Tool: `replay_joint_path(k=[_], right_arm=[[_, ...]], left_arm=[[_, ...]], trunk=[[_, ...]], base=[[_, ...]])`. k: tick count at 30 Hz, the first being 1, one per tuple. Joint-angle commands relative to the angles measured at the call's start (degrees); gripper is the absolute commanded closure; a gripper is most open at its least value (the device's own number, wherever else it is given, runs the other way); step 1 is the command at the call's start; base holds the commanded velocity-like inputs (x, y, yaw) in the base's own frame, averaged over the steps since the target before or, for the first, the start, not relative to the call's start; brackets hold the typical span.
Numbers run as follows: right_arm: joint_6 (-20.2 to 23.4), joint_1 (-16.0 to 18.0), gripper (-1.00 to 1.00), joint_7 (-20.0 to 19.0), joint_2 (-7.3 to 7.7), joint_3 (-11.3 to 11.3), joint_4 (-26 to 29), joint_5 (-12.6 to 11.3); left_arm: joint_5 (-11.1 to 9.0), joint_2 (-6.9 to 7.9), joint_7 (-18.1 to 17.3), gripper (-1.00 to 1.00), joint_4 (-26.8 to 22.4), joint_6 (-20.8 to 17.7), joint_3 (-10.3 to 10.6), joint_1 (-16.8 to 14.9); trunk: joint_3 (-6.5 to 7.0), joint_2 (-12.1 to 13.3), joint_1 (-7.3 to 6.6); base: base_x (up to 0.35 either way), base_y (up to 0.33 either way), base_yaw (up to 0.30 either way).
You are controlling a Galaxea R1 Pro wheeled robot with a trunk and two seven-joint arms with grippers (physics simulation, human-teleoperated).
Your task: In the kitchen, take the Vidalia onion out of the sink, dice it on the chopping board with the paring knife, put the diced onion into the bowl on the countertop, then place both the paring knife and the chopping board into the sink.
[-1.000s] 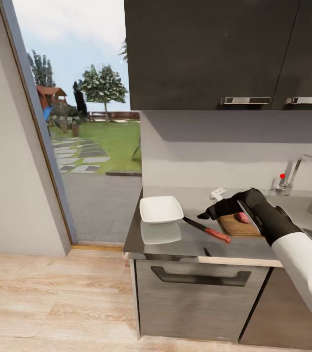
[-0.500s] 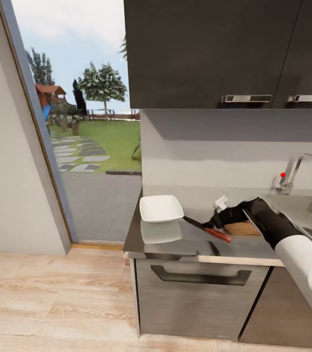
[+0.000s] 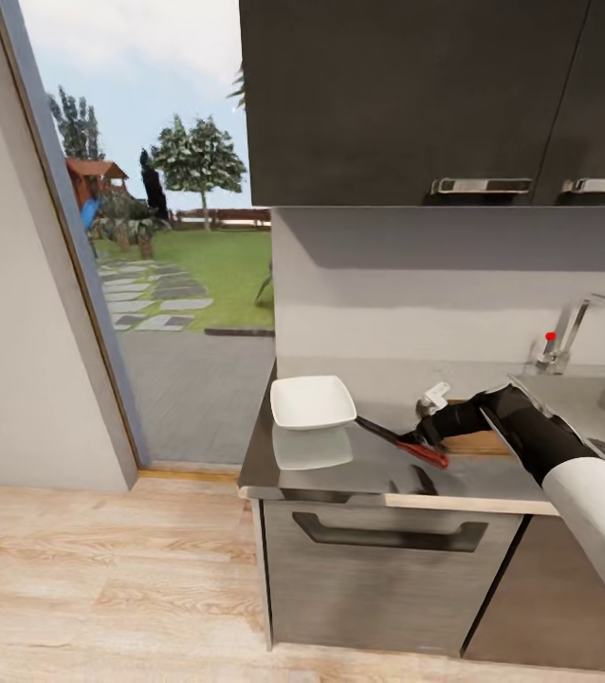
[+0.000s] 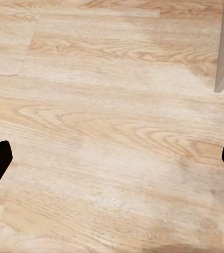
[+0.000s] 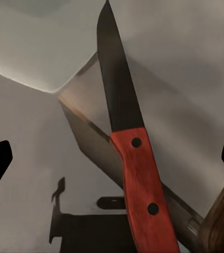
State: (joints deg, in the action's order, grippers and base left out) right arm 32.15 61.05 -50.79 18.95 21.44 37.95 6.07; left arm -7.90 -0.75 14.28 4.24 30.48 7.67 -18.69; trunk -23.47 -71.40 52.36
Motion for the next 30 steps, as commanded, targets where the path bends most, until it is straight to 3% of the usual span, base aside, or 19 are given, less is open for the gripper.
replay_joint_path(k=[1,26,30], right_arm=[[0.1,0.0,-1.0,-0.5,0.08,0.1,0.1,0.4],[-0.2,0.0,-1.0,-1.0,0.15,0.0,-0.5,0.3],[-1.6,0.0,-1.0,-3.2,0.19,0.0,-0.6,0.4]], left_arm=[[-0.5,-0.04,0.0,-1.0,0.2,0.4,0.5,-0.1],[-0.5,-0.04,0.0,-1.0,0.2,0.4,0.5,-0.1],[-0.5,-0.04,0.0,-1.0,0.2,0.4,0.5,-0.1]], trunk=[[-0.11,0.0,0.0],[-1.18,0.0,0.0],[-1.38,0.0,0.0]], base=[[0.0,0.0,0.0],[0.0,0.0,0.0],[0.0,0.0,0.0]])
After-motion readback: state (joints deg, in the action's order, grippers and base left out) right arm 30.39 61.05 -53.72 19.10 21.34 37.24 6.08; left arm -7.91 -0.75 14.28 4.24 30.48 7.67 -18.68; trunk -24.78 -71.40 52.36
